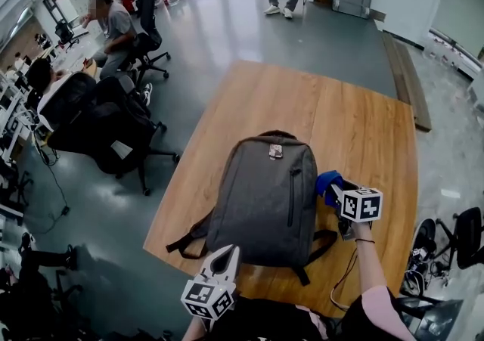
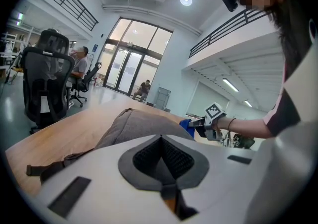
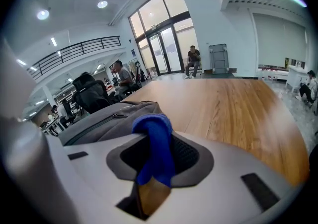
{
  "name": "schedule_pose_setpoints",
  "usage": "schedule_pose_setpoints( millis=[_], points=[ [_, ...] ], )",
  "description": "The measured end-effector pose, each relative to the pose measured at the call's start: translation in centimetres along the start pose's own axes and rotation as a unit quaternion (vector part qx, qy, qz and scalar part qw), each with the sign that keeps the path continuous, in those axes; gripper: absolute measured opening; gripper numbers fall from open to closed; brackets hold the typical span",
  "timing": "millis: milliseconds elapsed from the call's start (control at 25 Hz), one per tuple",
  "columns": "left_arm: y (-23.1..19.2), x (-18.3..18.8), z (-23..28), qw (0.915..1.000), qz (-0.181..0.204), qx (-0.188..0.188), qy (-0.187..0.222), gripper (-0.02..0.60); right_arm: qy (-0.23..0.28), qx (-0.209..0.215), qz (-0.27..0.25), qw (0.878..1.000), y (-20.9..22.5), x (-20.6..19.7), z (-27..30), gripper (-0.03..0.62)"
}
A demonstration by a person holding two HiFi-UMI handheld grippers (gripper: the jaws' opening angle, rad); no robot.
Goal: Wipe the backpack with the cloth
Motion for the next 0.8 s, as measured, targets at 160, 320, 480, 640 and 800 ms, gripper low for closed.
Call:
schedule_pose_setpoints(
  millis=[160,320,480,640,800],
  points=[
    [-0.7,0.2,0.2,1.0000,-0.003,0.003,-0.001,-0.002,-0.011,-0.017,-0.016,1.000,1.3,2.8,2.6,0.117],
    [-1.5,0.3,0.1,0.9999,-0.008,0.012,-0.004,-0.002,-0.025,-0.023,-0.022,0.999,2.1,5.5,4.9,0.117],
    [-2.4,0.3,0.1,0.9997,-0.012,0.021,-0.005,-0.002,-0.035,-0.032,-0.033,0.998,2.4,7.8,7.2,0.117],
    [-3.0,0.3,-0.1,0.9995,-0.017,0.024,-0.008,-0.002,-0.039,-0.033,-0.027,0.998,2.1,9.9,9.0,0.117],
    [-3.6,0.1,-0.3,0.9993,-0.022,0.027,-0.011,-0.002,-0.053,-0.046,-0.040,0.997,1.7,11.3,10.7,0.117]
  ],
)
Point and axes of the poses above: the fingertips, and each gripper's own axes: z forward along the fingers, y to its right, x out of its top, the point moved 4 cm from there along -z, backward along the fingers, and after that the axes turned 14 degrees about z, right-handed, at the moved point
